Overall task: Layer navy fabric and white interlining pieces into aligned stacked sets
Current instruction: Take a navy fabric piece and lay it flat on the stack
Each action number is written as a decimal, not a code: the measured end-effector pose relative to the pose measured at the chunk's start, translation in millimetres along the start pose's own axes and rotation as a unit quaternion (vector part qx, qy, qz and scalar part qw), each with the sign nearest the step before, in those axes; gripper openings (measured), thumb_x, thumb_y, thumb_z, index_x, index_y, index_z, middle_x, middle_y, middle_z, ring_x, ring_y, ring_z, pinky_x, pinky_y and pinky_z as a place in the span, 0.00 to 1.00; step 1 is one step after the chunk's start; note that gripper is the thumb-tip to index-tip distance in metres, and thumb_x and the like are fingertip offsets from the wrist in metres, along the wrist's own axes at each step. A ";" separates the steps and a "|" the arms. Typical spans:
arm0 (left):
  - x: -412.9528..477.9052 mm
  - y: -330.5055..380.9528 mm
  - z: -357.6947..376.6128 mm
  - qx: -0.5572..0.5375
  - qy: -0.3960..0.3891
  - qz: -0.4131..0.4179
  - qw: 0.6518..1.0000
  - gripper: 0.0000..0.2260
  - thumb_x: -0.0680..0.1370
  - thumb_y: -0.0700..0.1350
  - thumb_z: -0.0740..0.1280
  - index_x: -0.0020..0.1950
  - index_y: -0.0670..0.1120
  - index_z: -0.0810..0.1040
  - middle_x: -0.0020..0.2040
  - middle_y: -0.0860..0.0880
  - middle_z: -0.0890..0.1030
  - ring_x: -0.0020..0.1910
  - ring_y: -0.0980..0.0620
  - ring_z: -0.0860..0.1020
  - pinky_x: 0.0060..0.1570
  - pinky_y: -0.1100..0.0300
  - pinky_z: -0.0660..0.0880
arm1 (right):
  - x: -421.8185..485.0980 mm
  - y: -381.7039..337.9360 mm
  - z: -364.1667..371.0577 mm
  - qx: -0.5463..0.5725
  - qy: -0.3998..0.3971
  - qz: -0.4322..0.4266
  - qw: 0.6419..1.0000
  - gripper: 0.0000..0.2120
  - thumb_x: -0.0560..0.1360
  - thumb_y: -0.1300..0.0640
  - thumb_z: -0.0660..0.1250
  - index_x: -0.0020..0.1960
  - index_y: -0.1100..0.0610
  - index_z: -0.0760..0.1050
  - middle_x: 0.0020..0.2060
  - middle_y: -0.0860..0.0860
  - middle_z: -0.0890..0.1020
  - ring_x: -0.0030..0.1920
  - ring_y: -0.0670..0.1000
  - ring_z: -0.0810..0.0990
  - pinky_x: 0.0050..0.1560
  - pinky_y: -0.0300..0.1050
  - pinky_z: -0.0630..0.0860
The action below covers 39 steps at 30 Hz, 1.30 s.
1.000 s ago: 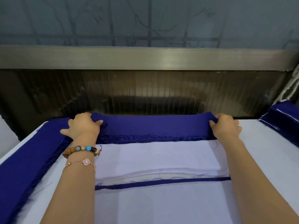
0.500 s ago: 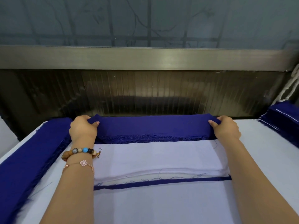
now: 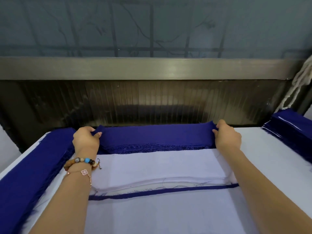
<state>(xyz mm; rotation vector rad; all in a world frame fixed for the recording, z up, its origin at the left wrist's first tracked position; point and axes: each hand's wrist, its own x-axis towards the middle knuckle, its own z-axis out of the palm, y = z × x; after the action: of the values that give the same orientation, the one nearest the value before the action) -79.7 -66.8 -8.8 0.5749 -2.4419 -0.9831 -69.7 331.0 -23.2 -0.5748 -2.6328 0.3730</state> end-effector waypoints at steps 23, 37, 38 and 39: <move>-106.6 -31.7 -114.4 -0.023 -0.073 0.030 0.997 0.10 0.75 0.42 0.72 0.51 0.37 0.80 0.42 0.43 0.80 0.44 0.44 0.78 0.43 0.52 0.72 | -102.5 69.4 -91.4 0.128 -0.079 0.037 0.988 0.08 0.79 0.57 0.63 0.43 0.53 0.67 0.37 0.50 0.76 0.37 0.50 0.75 0.35 0.42 0.69; -156.1 -72.5 -114.7 -0.064 -0.102 0.025 0.992 0.10 0.75 0.39 0.71 0.36 0.36 0.79 0.27 0.42 0.79 0.32 0.45 0.78 0.33 0.58 0.68 | -168.7 100.8 -75.1 0.258 -0.025 0.051 0.964 0.07 0.79 0.62 0.60 0.41 0.59 0.69 0.33 0.52 0.77 0.35 0.52 0.75 0.32 0.43 0.67; -157.3 -72.5 -114.9 -0.063 -0.098 0.027 0.993 0.10 0.75 0.39 0.71 0.36 0.35 0.79 0.27 0.42 0.79 0.32 0.46 0.77 0.33 0.58 0.68 | -168.8 100.8 -74.5 0.260 -0.023 0.051 0.964 0.08 0.79 0.62 0.60 0.41 0.58 0.69 0.33 0.52 0.77 0.35 0.51 0.75 0.32 0.43 0.67; -157.6 -73.1 -114.6 -0.065 -0.094 0.030 0.993 0.10 0.75 0.39 0.72 0.36 0.35 0.79 0.27 0.42 0.79 0.32 0.46 0.77 0.33 0.57 0.69 | -168.6 100.5 -74.1 0.260 -0.023 0.052 0.964 0.08 0.79 0.62 0.60 0.41 0.58 0.69 0.33 0.52 0.77 0.35 0.51 0.75 0.32 0.43 0.67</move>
<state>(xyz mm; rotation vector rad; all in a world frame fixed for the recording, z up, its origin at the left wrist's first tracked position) 126.0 -93.8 -25.6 0.3786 -2.5166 -1.2085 136.8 356.3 -49.8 -0.5257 -2.4023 1.0787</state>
